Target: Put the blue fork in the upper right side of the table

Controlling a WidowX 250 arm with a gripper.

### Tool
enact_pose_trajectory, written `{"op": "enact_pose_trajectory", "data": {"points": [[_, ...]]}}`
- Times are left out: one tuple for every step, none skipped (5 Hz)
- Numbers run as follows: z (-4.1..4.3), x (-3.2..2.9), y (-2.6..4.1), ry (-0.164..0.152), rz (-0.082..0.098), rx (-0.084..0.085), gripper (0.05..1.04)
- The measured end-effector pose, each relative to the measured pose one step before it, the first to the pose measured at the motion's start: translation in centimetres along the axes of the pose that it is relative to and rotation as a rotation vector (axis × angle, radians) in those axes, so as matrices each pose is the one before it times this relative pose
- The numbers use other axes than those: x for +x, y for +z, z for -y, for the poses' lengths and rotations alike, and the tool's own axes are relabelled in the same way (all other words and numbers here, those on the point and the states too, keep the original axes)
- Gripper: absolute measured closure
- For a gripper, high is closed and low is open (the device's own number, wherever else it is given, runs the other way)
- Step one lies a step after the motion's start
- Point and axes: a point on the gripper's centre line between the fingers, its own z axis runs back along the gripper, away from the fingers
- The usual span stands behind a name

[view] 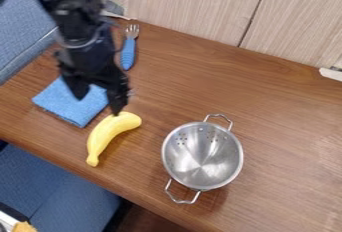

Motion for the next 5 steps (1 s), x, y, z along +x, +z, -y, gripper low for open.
{"op": "enact_pose_trajectory", "data": {"points": [[0.043,2.829,-1.220,0.0548,-0.0217,0.0461,0.083],[-0.047,3.766,-1.249,0.0521,-0.0164,0.0155,0.083],[-0.434,3.499,-0.678,0.0737,0.0018,0.0152,0.083],[-1.980,2.465,-1.752,0.0873,-0.0210,0.0280,0.083],[-1.411,2.048,-0.978,0.0415,0.0133,0.0303,0.083]]}}
